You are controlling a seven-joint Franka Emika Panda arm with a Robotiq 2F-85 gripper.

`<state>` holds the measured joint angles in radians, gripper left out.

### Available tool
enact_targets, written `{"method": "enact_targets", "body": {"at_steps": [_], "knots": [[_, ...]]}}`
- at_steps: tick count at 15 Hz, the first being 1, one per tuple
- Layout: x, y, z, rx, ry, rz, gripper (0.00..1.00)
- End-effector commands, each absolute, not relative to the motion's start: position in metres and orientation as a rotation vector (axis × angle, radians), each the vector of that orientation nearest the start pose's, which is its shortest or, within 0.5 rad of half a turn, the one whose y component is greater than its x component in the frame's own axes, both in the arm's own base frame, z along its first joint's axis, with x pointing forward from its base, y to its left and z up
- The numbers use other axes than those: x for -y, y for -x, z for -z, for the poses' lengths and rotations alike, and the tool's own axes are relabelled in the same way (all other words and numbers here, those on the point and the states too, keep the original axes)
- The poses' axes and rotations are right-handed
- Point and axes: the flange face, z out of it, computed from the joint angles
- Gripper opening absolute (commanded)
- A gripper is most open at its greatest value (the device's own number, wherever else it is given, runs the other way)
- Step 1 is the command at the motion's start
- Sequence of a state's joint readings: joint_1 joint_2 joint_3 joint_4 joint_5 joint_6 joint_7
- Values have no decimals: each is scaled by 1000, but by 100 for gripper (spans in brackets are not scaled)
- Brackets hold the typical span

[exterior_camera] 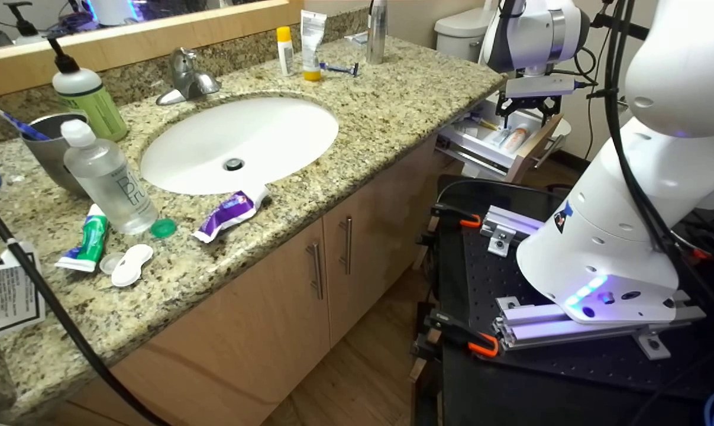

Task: Take the white and orange bottle from the drawer and place it on the counter

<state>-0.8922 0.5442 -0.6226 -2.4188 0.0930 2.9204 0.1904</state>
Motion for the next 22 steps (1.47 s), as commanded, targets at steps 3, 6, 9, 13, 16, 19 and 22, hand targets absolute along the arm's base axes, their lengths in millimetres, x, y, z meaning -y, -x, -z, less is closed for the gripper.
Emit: {"method": "enact_targets", "body": {"at_steps": [3, 6, 9, 13, 16, 19, 22], "knots": [[494, 1, -141, -2648, 2205, -49, 100], [497, -3, -144, -2650, 2207, -53, 100], [497, -7, -141, -2661, 2201, -33, 100], [488, -7, -122, -2590, 2178, -228, 100], [489, -12, -129, -2602, 2177, -169, 100], [489, -14, -124, -2593, 2188, -187, 100], [486, -12, -107, -2617, 2208, -230, 100]]}}
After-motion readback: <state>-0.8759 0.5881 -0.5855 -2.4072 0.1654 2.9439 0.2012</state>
